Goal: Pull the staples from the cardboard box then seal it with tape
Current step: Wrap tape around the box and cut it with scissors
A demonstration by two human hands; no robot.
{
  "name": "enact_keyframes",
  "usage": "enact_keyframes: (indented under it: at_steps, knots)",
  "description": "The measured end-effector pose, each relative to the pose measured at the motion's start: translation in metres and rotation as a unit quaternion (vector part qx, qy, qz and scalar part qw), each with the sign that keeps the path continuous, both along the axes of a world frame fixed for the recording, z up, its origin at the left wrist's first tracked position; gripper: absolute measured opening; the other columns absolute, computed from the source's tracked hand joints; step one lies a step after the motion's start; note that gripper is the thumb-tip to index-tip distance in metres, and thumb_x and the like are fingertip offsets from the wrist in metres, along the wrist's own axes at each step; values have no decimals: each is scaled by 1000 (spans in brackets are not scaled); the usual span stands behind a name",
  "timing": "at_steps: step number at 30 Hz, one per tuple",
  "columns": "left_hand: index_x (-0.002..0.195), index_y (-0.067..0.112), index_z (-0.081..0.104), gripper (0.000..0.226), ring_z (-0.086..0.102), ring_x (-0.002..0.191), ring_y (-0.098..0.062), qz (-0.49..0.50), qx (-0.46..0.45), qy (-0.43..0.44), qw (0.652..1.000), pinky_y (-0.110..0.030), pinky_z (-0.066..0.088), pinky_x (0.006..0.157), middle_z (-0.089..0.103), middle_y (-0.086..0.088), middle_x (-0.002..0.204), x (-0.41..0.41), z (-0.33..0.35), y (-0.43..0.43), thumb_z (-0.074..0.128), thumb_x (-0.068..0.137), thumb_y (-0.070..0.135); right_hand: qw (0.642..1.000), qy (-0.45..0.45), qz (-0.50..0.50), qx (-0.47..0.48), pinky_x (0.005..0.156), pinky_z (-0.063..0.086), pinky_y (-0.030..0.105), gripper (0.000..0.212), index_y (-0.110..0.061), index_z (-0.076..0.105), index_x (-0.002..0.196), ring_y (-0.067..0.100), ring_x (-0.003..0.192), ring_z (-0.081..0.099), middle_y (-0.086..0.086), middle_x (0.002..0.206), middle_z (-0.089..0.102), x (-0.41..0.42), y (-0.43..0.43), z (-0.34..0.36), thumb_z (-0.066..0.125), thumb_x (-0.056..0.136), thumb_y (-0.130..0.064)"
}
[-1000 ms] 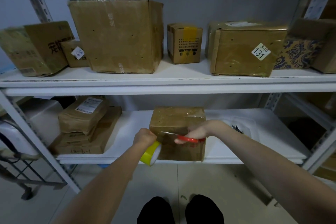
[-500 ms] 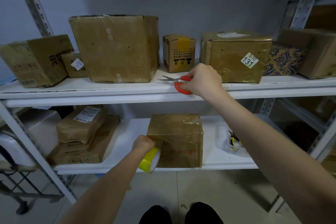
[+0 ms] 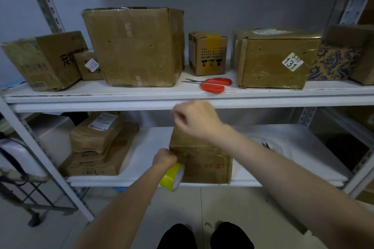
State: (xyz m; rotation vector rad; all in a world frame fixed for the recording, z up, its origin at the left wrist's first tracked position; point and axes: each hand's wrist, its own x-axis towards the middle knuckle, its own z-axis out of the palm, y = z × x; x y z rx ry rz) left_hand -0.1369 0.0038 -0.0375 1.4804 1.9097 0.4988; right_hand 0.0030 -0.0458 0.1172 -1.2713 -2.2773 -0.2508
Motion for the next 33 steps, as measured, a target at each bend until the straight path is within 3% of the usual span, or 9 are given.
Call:
enact_keyframes:
  at_steps: [2, 5, 8, 12, 16, 18, 22, 29, 33]
  knots:
    - [88, 10, 68, 19, 61, 105, -31, -5, 4, -7, 1000, -31, 46, 83, 68, -14, 108, -3, -3, -2, 58, 85, 25, 993, -86, -39, -77, 72, 48, 33, 21, -15, 61, 104, 28, 97, 60, 5, 103, 65, -5, 6, -42, 50, 88, -24]
    - [94, 8, 72, 21, 60, 104, -30, -10, 9, -21, 1000, -31, 47, 86, 68, -13, 106, -7, -6, -3, 60, 85, 22, 974, -123, -96, -162, 87, 43, 36, 42, -15, 54, 122, 30, 115, 52, 8, 122, 54, -3, 19, -93, 59, 85, -33]
    - [86, 10, 72, 14, 61, 101, -28, -28, 5, -19, 999, -32, 48, 88, 69, -11, 100, -11, -9, -2, 62, 83, 19, 974, -116, -116, -158, 95, 39, 38, 50, -19, 50, 128, 27, 122, 48, 5, 128, 52, -2, 27, -119, 63, 85, -40]
    - [80, 12, 61, 14, 59, 93, -25, -22, -21, 45, 999, -26, 42, 75, 64, -9, 95, -29, -21, -6, 60, 86, 24, 976, -116, -132, -129, 97, 38, 39, 53, -18, 48, 128, 26, 121, 49, 5, 128, 53, -5, 35, -130, 63, 85, -45]
    - [90, 3, 69, 20, 60, 101, -28, -3, -14, 36, 999, -31, 47, 85, 67, -13, 105, -43, -22, -2, 60, 86, 21, 981, -104, -138, -83, 91, 39, 38, 60, -16, 53, 120, 28, 112, 55, 7, 117, 59, -7, 38, -138, 60, 80, -60]
    - [92, 2, 72, 20, 61, 102, -28, -6, 1, 15, 1000, -33, 49, 89, 68, -14, 104, -43, -15, 1, 62, 84, 18, 983, -98, -145, -50, 82, 43, 36, 52, -15, 61, 108, 28, 99, 62, 7, 104, 65, -9, 39, -140, 67, 76, -56]
    - [80, 10, 71, 11, 60, 97, -23, -29, 25, -55, 998, -33, 48, 91, 68, -9, 95, -37, 1, 2, 62, 85, 9, 984, -106, -140, -18, 58, 46, 27, 47, -17, 67, 70, 22, 60, 65, 1, 67, 66, -13, 41, -146, 91, 41, -45]
    - [59, 18, 60, 30, 53, 76, -10, -56, 55, -125, 989, -14, 41, 64, 59, 1, 72, -32, 31, -9, 63, 83, 2, 994, -84, 65, 9, 68, 55, 24, 40, -13, 75, 84, 18, 84, 71, 2, 97, 75, 28, 49, -152, 91, 48, -17]
    - [61, 18, 62, 26, 53, 75, -10, -42, 64, -142, 987, -15, 41, 67, 60, 2, 71, -35, 46, -11, 64, 83, 4, 993, -82, 71, 53, 68, 56, 32, 26, -13, 75, 86, 25, 89, 69, 4, 106, 73, 60, 51, -141, 63, 68, 0]
